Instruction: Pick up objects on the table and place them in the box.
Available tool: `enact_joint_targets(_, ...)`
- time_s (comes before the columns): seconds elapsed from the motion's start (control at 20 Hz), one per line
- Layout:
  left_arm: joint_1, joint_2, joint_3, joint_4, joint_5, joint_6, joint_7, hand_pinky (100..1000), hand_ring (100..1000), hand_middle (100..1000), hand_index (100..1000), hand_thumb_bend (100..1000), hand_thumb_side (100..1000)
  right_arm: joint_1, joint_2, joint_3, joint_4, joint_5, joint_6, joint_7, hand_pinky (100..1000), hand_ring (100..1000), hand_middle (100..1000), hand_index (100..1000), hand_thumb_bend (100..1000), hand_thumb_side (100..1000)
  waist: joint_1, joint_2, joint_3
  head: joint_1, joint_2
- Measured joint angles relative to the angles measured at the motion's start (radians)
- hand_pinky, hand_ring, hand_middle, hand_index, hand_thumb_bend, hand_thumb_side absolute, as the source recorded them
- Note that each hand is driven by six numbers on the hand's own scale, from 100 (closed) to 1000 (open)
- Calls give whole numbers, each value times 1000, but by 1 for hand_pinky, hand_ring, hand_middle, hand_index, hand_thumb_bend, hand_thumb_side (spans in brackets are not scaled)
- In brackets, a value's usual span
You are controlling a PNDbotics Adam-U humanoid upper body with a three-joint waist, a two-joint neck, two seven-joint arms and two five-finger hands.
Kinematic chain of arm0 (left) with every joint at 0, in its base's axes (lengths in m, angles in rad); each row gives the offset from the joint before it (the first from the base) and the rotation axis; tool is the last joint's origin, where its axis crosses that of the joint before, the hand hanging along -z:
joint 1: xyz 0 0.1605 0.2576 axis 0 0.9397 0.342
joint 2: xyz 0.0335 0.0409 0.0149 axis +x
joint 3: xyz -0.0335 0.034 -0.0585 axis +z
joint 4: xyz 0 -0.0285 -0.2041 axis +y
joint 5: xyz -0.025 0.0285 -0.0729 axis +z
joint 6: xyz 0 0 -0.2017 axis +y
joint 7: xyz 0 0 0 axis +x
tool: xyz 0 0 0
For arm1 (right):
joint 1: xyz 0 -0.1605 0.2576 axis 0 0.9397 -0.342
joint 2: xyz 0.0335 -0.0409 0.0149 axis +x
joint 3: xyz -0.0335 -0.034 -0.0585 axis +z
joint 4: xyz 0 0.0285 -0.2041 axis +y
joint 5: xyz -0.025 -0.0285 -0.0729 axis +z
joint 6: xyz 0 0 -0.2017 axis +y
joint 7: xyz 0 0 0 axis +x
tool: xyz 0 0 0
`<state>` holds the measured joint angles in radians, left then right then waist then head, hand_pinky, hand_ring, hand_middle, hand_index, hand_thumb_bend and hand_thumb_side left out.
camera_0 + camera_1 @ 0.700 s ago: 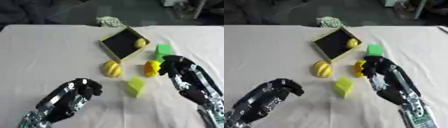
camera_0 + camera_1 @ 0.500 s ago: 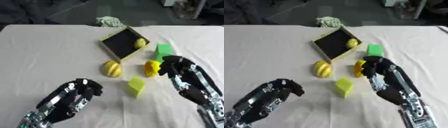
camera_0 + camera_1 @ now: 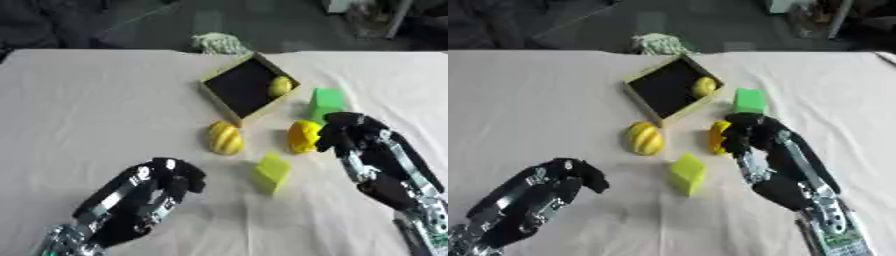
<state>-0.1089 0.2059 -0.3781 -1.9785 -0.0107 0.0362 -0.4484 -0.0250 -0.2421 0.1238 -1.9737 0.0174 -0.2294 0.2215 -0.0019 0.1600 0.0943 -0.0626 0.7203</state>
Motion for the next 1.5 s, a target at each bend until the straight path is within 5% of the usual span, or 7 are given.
enact_joint_targets(0.5,0,0,0,0,1,0,0,724,711,551,740,100,682,-11,-2,1,0,18,-3,19,573,596,604,805,100,418,-14,-6,7,-2,0)
enact_joint_targets(0.9,0,5,0,0,1,3,-3,724,711,551,739,100,682,-64,-81,0,-1,61,-43,44,580,603,614,821,100,411,-24,-7,15,-10,0)
enact_joint_targets(0.95,0,5,0,0,2,3,-3,723,711,550,739,100,681,-64,-84,0,-2,63,-46,45,638,690,712,877,100,291,-26,-7,17,-13,0)
enact_joint_targets(1.0,0,6,-2,0,2,4,-5,723,711,550,739,100,680,-70,-91,3,-2,68,-51,49,651,711,732,885,100,271,-31,-13,26,-21,0)
enact_joint_targets(1.15,3,16,-7,0,5,7,-12,723,711,550,739,100,679,-136,-138,46,-4,98,-81,79,691,763,787,908,100,237,-52,-27,38,-37,1)
enact_joint_targets(1.4,3,22,-7,0,7,6,-15,723,711,550,739,100,678,-258,-256,87,62,171,-128,149,765,852,869,939,100,188,-41,-25,35,-46,1)
enact_joint_targets(1.5,3,22,-7,0,8,5,-16,723,711,550,739,100,684,-312,-307,88,111,204,-131,182,803,891,898,951,100,234,-39,-24,35,-49,1)
